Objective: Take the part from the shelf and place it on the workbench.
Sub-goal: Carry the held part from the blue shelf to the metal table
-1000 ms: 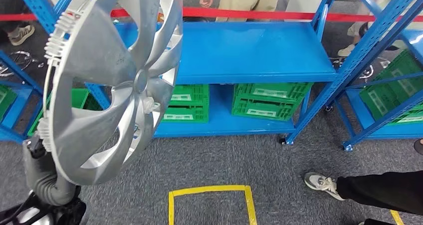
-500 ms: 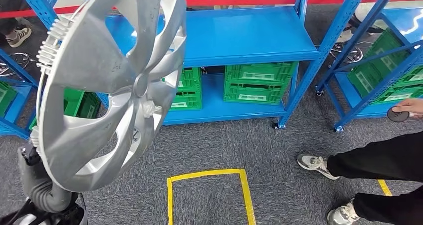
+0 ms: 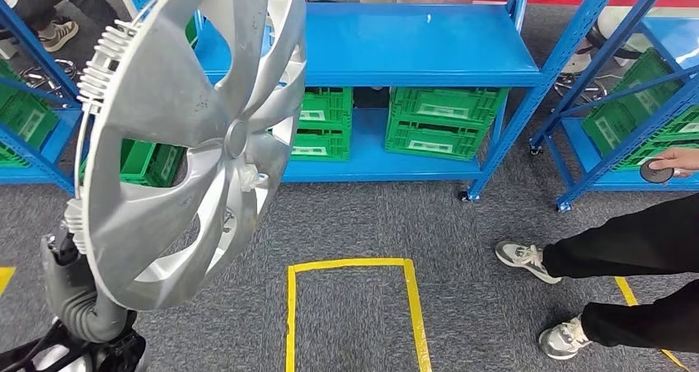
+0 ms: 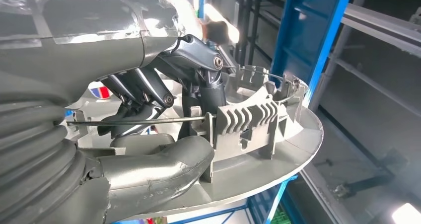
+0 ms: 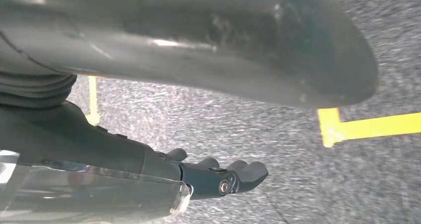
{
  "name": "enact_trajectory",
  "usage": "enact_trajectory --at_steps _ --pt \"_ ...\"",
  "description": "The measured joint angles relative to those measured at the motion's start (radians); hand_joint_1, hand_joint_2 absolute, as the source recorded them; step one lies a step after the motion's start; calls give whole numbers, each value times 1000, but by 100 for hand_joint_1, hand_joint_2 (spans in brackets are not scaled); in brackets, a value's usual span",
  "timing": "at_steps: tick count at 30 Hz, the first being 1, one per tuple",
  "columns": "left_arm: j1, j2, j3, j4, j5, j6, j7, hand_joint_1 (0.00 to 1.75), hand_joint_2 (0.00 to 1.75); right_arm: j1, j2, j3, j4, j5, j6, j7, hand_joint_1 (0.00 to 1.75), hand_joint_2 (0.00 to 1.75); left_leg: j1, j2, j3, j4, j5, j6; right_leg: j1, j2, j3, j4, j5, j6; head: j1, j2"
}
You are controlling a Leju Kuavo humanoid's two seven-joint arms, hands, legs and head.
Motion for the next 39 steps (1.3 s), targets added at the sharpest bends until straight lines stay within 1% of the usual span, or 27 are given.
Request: enact_trajectory --at_steps 2,4,5,6,8,10,12,13,14,15,16,17,19,20,22,23,24,26,28,29,30,31,33,34,35,37,39 --pt "0 0 0 0 0 0 0 175 175 -4 0 0 0 0 0 0 0 0 -1 -1 -31 9 20 -6 2 0 104 -107 39 -9 8 0" --pt "0 0 0 -1 0 0 0 175 175 -10 -1 0 0 0 0 0 0 0 -3 3 -48 17 37 -16 6 1 217 -261 18 -23 12 0" --pt "0 -1 0 -1 0 0 0 175 175 -13 -2 0 -1 0 0 0 0 0 -3 6 -54 19 46 -22 9 2 248 -310 4 -29 13 0" --pt "0 -1 0 -1 0 0 0 175 175 -14 -2 0 -1 0 0 0 0 0 -3 9 -60 20 56 -29 11 3 256 -336 -1 -34 12 0" --pt "-1 -1 0 0 0 0 0 175 175 -13 -2 0 -1 -5 2 0 0 0 1 13 -75 30 49 -40 11 3 238 -341 12 -47 7 0" --pt "-2 -2 -1 1 0 -1 0 175 175 -8 -2 0 -1 -10 5 0 0 0 3 13 -103 95 -28 -48 8 -1 214 -344 33 -60 -4 0" --pt "-3 -4 -1 5 0 -1 -1 175 175 -6 -3 0 0 -10 3 0 0 0 3 13 -138 222 -118 -54 10 -5 187 -341 55 -66 -19 0" --pt "-2 -5 -1 7 0 0 -1 175 175 -5 -4 0 0 -7 -1 0 0 0 4 12 -149 282 -132 -58 10 -10 172 -339 66 -66 -25 0" --pt "-2 -5 -1 8 0 1 -2 175 175 -4 -5 0 0 -3 -5 0 0 0 4 13 -150 319 -119 -61 10 -15 157 -336 75 -65 -31 0" --pt "-2 -6 -1 9 0 2 -2 175 175 -3 -5 0 0 2 -9 -1 0 0 5 16 -136 325 -89 -63 10 -22 141 -331 84 -62 -35 0" --pt "-2 -6 -1 9 0 4 -3 175 175 -2 -5 0 0 7 -11 -2 0 0 6 28 -102 294 -57 -64 9 -29 127 -325 89 -59 -40 0" --pt "-2 -6 -1 9 0 7 -4 175 175 -1 -5 0 -1 10 -13 -4 0 0 6 55 -50 231 -43 -64 9 -36 116 -316 93 -56 -46 0" --pt "-3 -6 -1 8 0 12 -5 175 175 0 -4 0 -1 15 -15 -9 0 0 2 105 49 92 -60 -55 11 -53 102 -297 97 -46 -54 0" --pt "-3 -6 -1 8 0 13 -5 175 175 0 -4 0 -1 17 -15 -11 0 0 -1 115 76 46 -80 -47 13 -63 99 -290 98 -42 -56 0" --pt "-2 -7 -1 8 0 15 -7 175 175 0 -4 0 -1 19 -16 -14 0 0 -3 88 78 19 -89 -25 12 -86 96 -287 102 -29 -53 0" --pt "-2 -7 -1 8 0 16 -8 175 175 1 -5 0 -1 20 -17 -15 0 0 -2 72 73 15 -83 -15 11 -81 93 -281 95 -22 -51 0" --pt "-1 -8 -1 8 0 17 -8 175 175 2 -5 0 -1 20 -17 -16 0 0 -1 56 67 13 -73 -7 9 -66 85 -261 75 -15 -46 0" --pt "-1 -11 -1 8 0 18 -9 175 175 5 -6 0 -1 20 -17 -17 0 0 0 25 49 10 -53 4 7 -23 46 -155 -2 -7 -32 0" --pt "1 -14 -1 8 0 18 -9 175 175 6 -5 0 -1 20 -17 -17 0 0 -2 -7 31 10 -36 8 7 -6 2 -26 -68 -7 -16 0" --pt "2 -15 -1 8 0 19 -9 175 175 6 -5 0 -1 20 -16 -17 0 0 -3 -23 24 11 -29 8 7 -3 -1 1 -76 -9 -9 0" --pt "4 -15 -1 8 0 19 -9 175 175 5 -5 0 -1 20 -15 -17 0 0 -4 -38 18 11 -23 7 7 0 15 -14 -64 -12 -3 0" --pt "6 -15 -1 8 0 20 -9 175 175 4 -5 0 -1 20 -14 -17 0 0 -4 -52 14 11 -18 5 7 6 51 -68 -37 -17 3 0" --pt "8 -15 -1 8 0 20 -9 175 175 1 -6 0 -1 20 -13 -17 0 0 -5 -77 8 14 -10 -2 6 40 141 -224 16 -27 11 0" --pt "9 -15 -1 8 0 20 -10 175 175 -1 -6 0 -1 20 -12 -18 0 0 -6 -86 4 15 -7 -6 6 56 171 -280 30 -31 13 0" --pt "10 -16 -1 8 0 20 -10 175 175 -3 -7 0 -1 20 -11 -18 0 0 -5 -95 0 17 -4 -12 7 68 186 -309 34 -35 13 0" --pt "13 -16 -1 8 -1 20 -10 175 175 -4 -7 0 -1 21 -10 -20 0 0 -2 -108 -9 18 3 -25 8 58 186 -317 38 -45 10 0" --pt "17 -16 0 7 -1 20 -10 175 175 -4 -6 0 -1 21 -9 -22 0 0 -2 -60 -25 41 -14 -34 8 36 185 -322 49 -58 4 0"
